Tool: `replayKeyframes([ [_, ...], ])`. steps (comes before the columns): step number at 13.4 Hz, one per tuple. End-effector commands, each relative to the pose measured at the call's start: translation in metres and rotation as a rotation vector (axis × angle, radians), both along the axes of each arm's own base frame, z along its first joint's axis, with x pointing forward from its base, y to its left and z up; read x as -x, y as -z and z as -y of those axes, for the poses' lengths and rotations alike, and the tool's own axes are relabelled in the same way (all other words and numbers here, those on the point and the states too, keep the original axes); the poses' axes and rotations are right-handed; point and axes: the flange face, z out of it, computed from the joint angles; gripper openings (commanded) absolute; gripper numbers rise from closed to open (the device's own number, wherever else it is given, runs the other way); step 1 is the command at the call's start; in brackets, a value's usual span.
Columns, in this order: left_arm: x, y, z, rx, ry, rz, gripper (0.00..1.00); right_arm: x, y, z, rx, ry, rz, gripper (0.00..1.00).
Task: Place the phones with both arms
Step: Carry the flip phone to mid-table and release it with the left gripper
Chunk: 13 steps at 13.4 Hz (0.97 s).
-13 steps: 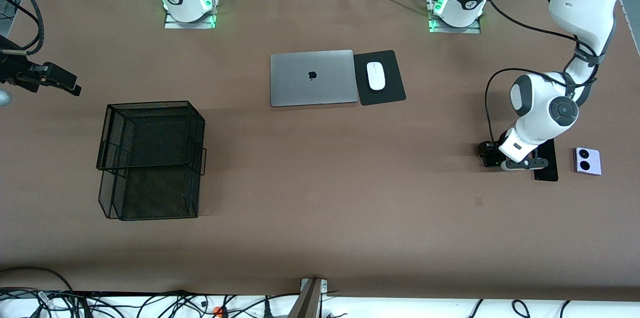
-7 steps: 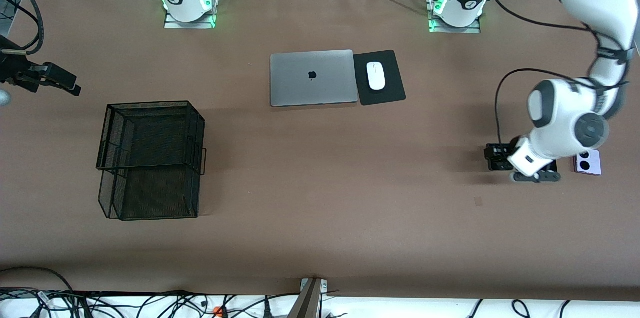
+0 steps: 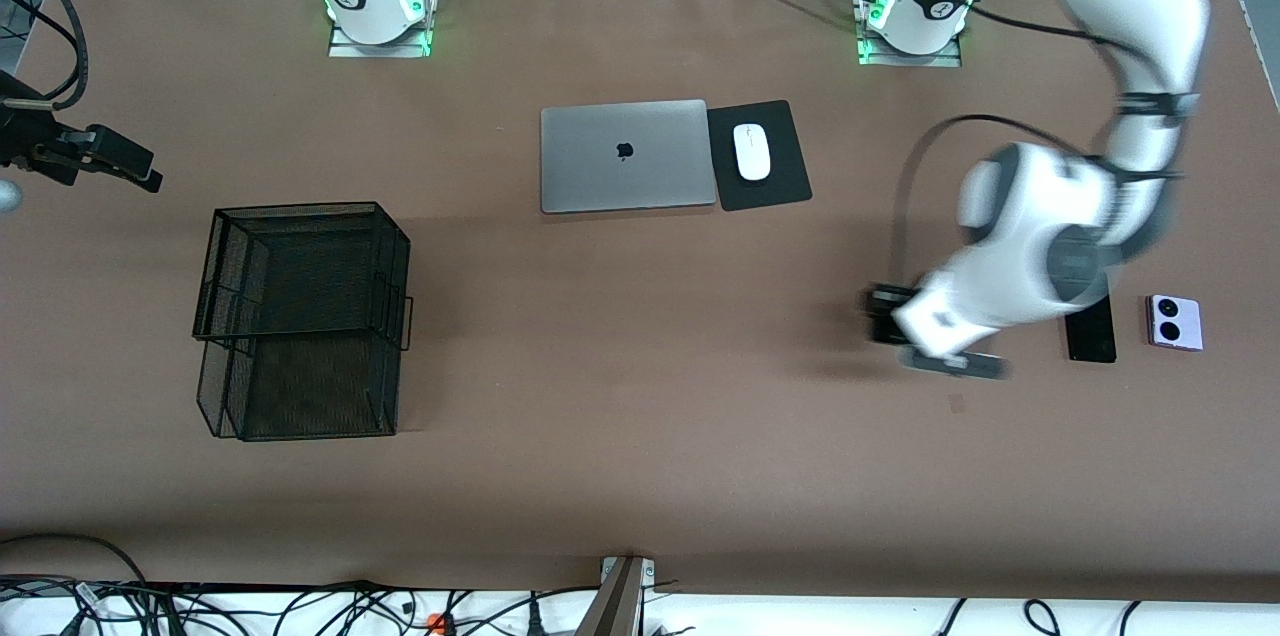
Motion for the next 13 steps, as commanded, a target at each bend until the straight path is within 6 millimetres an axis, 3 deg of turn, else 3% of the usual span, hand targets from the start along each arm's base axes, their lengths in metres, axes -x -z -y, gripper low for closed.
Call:
replayKeyframes([
  [1, 0.016, 0.014, 0.095, -0.007, -0.040, 0.006, 0.39, 0.004, -0.008, 0.000, 0.001, -0.013, 0.016, 1.00],
  [2, 0.022, 0.025, 0.124, -0.005, -0.055, 0.019, 0.39, 0.003, -0.007, 0.000, -0.001, -0.013, 0.021, 1.00],
  [5, 0.048, 0.089, 0.201, 0.046, -0.149, 0.118, 0.39, 0.004, -0.007, -0.002, -0.001, -0.016, 0.019, 1.00],
  [8, 0.066, 0.117, 0.229, 0.067, -0.191, 0.141, 0.39, 0.001, -0.003, -0.003, 0.000, -0.019, 0.018, 1.00],
  [10, 0.072, 0.133, 0.236, 0.069, -0.181, 0.149, 0.43, 0.002, -0.002, -0.004, -0.001, -0.019, 0.013, 1.00],
  [11, 0.071, 0.137, 0.235, 0.077, -0.185, 0.158, 0.63, 0.002, -0.002, -0.004, -0.001, -0.019, 0.015, 1.00],
  [12, 0.072, 0.140, 0.235, 0.077, -0.189, 0.158, 1.00, 0.001, -0.001, -0.003, -0.001, -0.019, 0.013, 1.00],
  [13, 0.071, 0.136, 0.236, 0.080, -0.193, 0.162, 1.00, 0.001, 0.000, -0.004, -0.002, -0.020, 0.010, 1.00],
])
